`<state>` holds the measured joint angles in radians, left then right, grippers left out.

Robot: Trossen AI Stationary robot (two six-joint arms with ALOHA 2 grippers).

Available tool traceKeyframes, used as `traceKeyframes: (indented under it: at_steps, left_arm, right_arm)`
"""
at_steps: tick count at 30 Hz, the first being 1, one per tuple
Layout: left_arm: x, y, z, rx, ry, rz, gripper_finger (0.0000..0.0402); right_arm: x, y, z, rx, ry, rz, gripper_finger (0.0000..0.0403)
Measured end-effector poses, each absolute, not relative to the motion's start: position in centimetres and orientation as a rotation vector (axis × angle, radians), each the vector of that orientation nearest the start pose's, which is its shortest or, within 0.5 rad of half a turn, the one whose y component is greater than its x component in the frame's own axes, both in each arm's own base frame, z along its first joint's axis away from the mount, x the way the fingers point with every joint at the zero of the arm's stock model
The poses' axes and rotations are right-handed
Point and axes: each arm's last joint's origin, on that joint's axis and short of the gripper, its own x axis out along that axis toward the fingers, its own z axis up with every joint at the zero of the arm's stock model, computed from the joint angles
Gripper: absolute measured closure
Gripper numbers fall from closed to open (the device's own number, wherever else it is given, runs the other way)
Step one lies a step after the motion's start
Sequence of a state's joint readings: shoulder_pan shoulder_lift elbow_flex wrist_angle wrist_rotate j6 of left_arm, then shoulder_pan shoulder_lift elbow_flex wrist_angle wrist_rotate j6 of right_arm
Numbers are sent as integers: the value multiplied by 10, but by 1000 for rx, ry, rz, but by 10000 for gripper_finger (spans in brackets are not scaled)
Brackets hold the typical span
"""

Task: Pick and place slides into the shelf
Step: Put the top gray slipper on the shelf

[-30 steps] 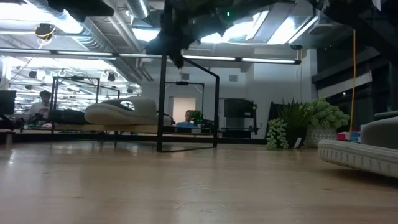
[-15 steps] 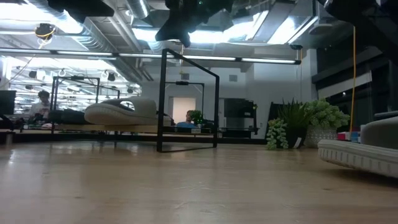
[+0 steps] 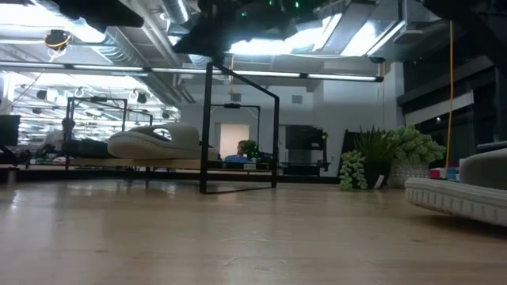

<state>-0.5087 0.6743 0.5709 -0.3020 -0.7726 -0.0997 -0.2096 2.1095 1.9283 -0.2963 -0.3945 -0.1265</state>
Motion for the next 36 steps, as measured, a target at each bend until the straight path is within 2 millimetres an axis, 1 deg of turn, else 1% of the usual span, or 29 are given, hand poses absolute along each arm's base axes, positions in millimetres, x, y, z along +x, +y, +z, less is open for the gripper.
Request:
traceKeyframes:
  at_steps: [2,4,5,9,12,14,16,20,24,27,31,36]
  left_arm:
    - [136,-53,268,144,313,276,401]
    - [136,-53,268,142,311,276,401]
    - [136,-53,268,142,311,276,401]
    - [137,-53,268,141,311,273,401]
    - [137,-53,268,140,311,271,401]
    - [137,-53,268,139,310,271,401]
    - [137,-53,268,139,309,270,401]
    - [137,-53,268,140,311,269,401]
    - [137,-53,268,139,310,269,401]
    - [137,-53,268,139,310,269,401]
    - [137,-53,268,140,311,268,401]
    - [137,-53,268,141,310,268,401]
  right_arm:
    - [477,-90,295,39,412,228,400]
    - [467,-91,299,46,376,218,399]
    - [461,-91,305,38,350,217,399]
    - [427,-87,332,-7,300,219,399]
    - [399,-79,343,-45,290,201,398]
    - [376,-75,351,-61,249,178,398]
    - [353,-71,353,-77,190,147,398]
    - [312,-61,332,-73,140,111,398]
    - [278,-51,314,-66,61,113,397]
    - [258,-44,296,-69,66,123,397]
    - [234,-34,284,-77,50,141,397]
    - [209,-24,265,-72,52,161,397]
